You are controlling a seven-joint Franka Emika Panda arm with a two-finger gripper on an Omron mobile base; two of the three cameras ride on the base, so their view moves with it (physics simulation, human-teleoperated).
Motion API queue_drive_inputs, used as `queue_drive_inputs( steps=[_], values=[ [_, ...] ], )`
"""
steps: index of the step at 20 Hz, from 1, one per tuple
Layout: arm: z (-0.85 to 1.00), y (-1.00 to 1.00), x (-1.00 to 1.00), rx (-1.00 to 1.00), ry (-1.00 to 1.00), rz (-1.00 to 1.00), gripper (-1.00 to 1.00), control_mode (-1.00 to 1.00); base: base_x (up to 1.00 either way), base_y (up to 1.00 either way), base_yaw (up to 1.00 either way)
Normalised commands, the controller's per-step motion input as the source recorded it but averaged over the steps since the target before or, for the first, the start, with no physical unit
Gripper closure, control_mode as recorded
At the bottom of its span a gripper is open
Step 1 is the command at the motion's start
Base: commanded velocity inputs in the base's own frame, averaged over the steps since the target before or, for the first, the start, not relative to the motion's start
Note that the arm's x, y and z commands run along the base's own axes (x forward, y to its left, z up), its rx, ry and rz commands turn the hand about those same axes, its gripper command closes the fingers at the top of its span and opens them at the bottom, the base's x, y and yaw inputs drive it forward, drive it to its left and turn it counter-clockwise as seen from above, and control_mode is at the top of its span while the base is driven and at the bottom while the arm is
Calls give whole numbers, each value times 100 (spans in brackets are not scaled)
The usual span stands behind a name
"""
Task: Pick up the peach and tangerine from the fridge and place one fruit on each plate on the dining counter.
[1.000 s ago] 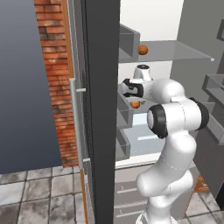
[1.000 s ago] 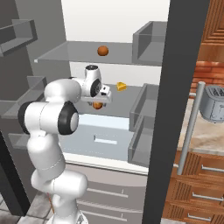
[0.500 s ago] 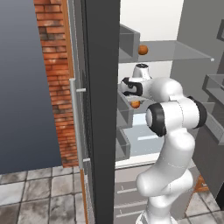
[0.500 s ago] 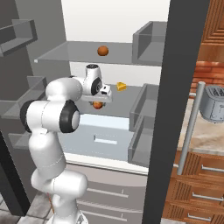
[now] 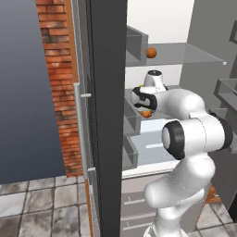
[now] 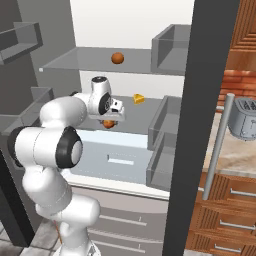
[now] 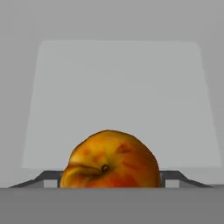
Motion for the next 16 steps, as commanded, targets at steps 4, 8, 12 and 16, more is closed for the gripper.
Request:
queue_drive_inputs(
  steps=[4,8,12,16],
  values=[
    [58,-19,-78,3,-4,-3,100,-100,0,0,0],
    [80,-24,-65,4,0,-4,100,-100,0,0,0],
    [74,-31,-59,3,0,-7,100,-100,0,0,0],
    [73,-26,-62,2,0,-9,100,-100,0,0,0]
  ],
)
